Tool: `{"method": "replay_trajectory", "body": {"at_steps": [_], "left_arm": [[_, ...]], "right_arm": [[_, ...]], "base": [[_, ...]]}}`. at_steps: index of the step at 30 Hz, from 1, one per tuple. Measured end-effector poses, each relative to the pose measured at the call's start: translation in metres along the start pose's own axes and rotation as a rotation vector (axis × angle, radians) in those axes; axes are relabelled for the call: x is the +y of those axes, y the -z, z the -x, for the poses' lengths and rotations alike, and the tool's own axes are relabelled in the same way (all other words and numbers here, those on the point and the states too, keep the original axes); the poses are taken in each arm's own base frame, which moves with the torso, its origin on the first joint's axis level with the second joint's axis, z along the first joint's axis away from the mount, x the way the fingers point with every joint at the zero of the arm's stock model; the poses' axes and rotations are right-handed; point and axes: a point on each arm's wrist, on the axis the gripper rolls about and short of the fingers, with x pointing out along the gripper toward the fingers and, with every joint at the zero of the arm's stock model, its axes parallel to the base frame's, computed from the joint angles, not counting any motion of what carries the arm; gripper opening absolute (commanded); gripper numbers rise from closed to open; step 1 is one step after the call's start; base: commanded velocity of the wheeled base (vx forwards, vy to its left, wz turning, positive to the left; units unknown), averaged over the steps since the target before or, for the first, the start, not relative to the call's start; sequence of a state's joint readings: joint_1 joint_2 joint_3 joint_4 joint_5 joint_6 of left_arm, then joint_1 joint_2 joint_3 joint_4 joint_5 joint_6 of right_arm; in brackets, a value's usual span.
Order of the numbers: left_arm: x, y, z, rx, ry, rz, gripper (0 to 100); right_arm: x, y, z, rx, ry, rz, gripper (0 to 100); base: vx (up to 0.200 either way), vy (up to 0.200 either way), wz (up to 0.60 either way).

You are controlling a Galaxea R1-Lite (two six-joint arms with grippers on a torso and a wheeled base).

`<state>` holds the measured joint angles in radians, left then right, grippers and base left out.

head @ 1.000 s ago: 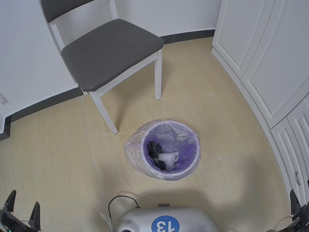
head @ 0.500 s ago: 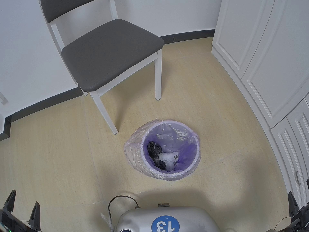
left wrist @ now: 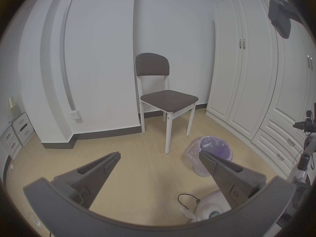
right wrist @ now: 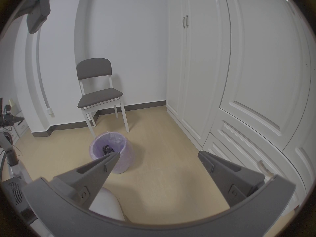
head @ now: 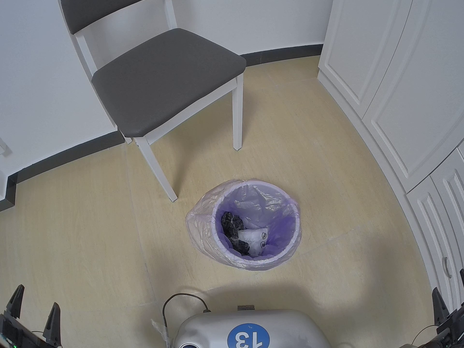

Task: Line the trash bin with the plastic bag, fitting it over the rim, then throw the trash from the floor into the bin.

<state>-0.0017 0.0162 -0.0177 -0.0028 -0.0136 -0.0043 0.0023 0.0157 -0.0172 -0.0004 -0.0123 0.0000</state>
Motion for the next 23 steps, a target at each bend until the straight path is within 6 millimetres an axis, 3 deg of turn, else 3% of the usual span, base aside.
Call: {"method": "replay_trajectory", "body": {"at_steps": [23], "left_arm": [[0.0, 0.0, 0.0, 0.0, 0.0, 0.0, 100]], "right_arm": [[-0.0006, -0.0001, 0.0, 0.0, 0.027, -0.025, 100]], "base": [[0.0, 0.0, 0.0]]}}
